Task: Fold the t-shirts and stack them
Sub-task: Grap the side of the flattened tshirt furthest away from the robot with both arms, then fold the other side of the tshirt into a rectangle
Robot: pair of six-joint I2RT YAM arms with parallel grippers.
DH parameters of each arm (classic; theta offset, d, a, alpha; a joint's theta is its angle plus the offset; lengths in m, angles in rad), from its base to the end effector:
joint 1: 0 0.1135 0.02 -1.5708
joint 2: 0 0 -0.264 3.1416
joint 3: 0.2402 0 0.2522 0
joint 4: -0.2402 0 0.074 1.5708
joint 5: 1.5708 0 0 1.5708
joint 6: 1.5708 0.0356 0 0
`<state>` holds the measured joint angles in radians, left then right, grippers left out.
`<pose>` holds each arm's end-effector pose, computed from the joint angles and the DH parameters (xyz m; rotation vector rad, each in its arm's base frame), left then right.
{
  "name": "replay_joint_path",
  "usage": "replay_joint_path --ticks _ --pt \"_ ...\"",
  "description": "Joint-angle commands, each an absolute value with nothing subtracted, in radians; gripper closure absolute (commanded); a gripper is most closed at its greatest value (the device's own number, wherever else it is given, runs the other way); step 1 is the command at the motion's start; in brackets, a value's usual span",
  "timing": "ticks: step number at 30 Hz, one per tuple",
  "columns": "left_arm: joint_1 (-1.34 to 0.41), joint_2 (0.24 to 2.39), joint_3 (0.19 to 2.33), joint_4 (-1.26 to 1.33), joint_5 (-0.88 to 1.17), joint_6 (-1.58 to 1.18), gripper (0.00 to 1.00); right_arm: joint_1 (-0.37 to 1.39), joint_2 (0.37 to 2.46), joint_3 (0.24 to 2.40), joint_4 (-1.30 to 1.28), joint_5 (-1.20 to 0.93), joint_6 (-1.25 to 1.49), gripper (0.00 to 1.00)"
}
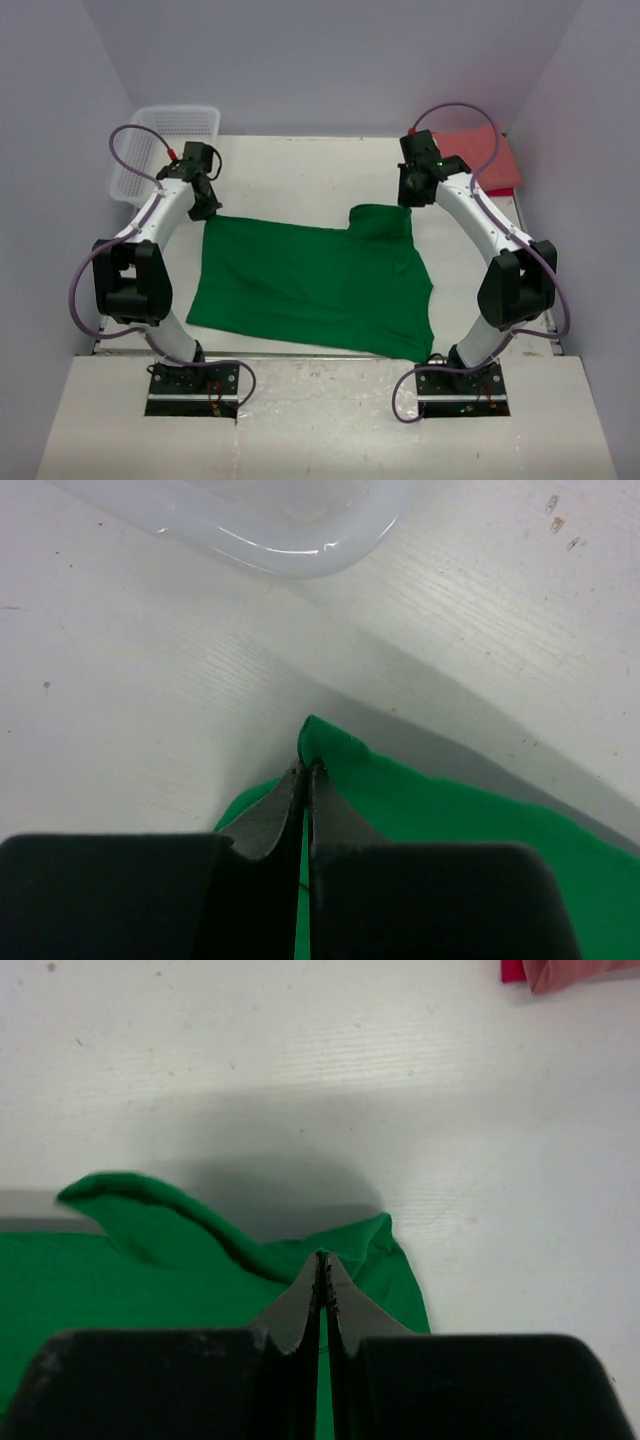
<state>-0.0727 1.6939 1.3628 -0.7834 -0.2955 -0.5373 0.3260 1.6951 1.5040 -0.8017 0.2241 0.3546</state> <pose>0.3510 -0.0152 0.2556 -0.6898 2.5235 0.1889 0.3474 0.1091 0.2968 0.1206 2.5235 -0.0173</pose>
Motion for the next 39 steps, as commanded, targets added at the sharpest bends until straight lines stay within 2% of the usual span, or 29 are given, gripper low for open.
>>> replay_joint_path --ticks 1,10,21,34,39 --pt "-0.067 1.678 1.374 -0.808 -0.351 -0.538 1.0 0.334 1.666 1.585 -0.831 0.21 0.336 1.0" --pt "-0.069 1.759 1.35 -0.833 -0.356 -0.591 1.0 0.321 1.655 1.612 -0.844 0.175 0.296 1.0" --pt "-0.074 1.879 1.471 -0.839 -0.345 -0.586 1.0 0.291 1.882 1.949 -0.931 0.133 0.252 1.0" --pt "-0.075 1.95 1.559 -0.861 -0.353 -0.575 1.0 0.273 1.944 2.011 -0.942 0.147 0.244 1.0" --pt "-0.078 1.944 1.537 -0.868 -0.37 -0.577 1.0 0.27 1.908 1.97 -0.948 0.124 0.273 1.0"
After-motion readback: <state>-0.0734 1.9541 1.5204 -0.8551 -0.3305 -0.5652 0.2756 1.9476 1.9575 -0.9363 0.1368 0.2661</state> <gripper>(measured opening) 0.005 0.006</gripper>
